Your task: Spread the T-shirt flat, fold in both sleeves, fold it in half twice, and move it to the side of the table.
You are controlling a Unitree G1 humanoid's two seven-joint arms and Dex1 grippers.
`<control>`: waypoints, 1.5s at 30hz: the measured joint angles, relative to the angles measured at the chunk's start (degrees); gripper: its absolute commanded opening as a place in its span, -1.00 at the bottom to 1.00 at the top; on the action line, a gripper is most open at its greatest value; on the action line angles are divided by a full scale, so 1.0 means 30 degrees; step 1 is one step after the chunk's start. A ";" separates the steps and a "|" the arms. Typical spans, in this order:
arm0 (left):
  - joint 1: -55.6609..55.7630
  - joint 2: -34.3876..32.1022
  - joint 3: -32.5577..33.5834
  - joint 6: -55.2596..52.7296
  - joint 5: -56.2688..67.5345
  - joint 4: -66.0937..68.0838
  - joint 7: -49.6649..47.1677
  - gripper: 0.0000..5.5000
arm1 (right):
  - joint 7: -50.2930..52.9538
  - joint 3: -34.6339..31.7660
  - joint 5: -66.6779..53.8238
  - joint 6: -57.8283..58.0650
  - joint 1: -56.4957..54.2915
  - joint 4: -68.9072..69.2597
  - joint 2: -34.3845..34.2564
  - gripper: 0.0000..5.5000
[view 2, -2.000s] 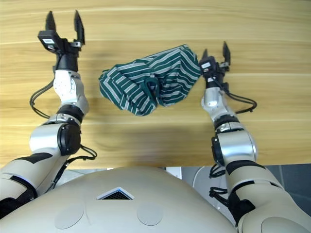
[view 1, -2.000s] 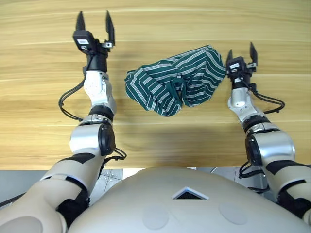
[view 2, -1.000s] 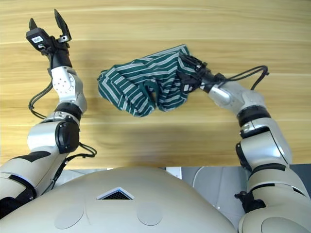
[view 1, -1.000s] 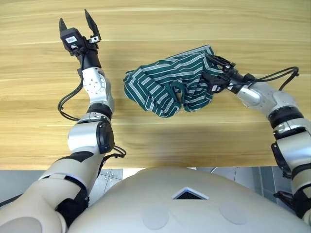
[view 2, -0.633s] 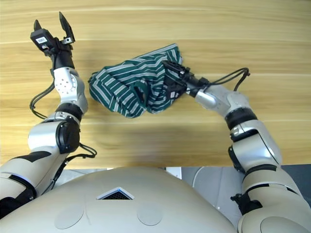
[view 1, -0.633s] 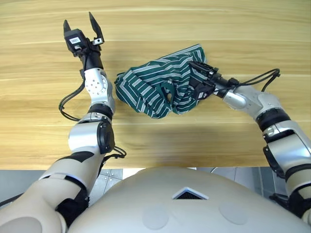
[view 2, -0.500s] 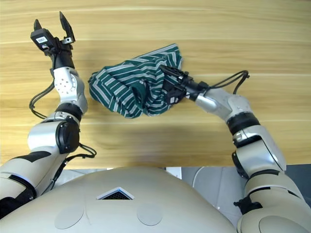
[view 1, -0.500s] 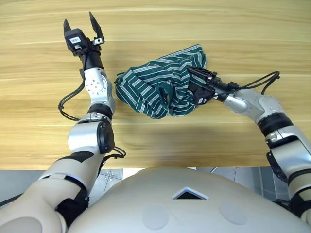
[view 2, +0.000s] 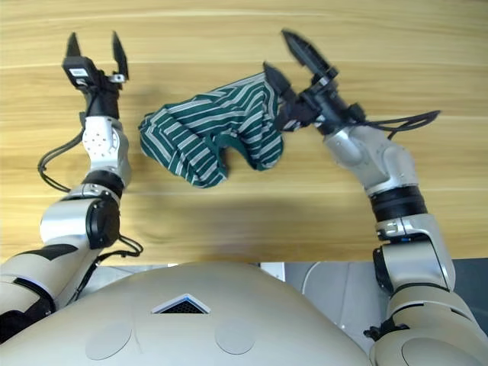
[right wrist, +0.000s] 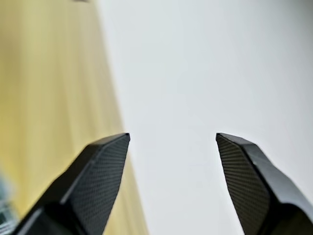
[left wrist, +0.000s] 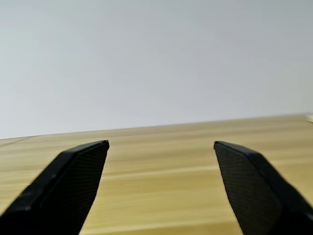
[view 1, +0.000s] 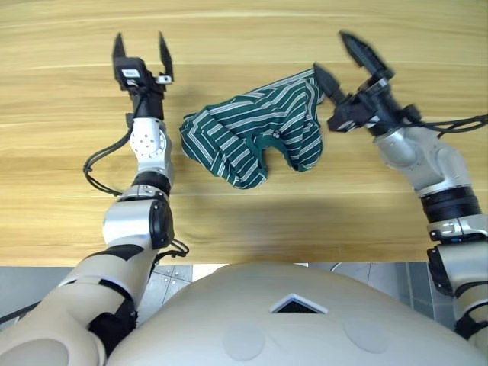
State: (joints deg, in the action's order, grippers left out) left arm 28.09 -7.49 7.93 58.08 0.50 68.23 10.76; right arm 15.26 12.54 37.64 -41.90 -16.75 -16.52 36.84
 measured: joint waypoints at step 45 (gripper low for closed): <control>-1.0772 -0.8347 -0.7194 -0.2852 -0.7005 -1.7458 0.7875 0.45 | -1.0626 0.1897 -0.2804 0.1438 0.5837 0.0911 0.1397 0.18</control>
State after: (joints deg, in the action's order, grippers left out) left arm -4.22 -32.53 -13.66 49.53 -20.51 15.86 34.38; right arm -16.61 18.24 29.23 -37.58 0.76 -13.78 41.03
